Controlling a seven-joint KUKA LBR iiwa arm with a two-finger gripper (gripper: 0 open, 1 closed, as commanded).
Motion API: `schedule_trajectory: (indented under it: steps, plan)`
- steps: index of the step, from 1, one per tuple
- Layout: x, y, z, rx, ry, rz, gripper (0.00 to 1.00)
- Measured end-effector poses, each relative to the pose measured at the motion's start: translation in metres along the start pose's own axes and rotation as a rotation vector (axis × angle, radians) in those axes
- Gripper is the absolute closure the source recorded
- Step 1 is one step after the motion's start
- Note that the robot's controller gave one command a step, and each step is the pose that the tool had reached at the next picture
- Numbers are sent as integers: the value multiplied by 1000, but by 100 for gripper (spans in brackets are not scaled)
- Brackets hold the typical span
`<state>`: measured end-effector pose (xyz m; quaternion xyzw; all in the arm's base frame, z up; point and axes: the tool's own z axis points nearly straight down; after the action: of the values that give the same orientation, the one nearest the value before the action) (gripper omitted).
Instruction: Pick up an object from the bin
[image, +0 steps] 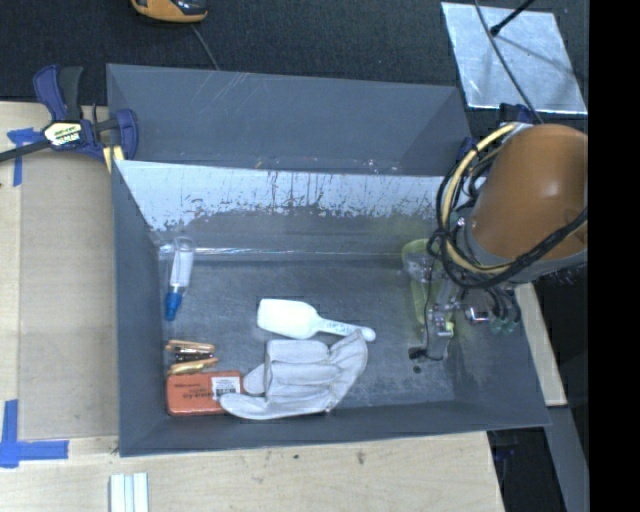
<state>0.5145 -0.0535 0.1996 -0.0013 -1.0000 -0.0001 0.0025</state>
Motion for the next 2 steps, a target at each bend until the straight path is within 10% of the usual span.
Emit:
schedule_trajectory:
  steps: [2]
  plan:
    - [-4, 19, 33, 2, -13, -79, 0]
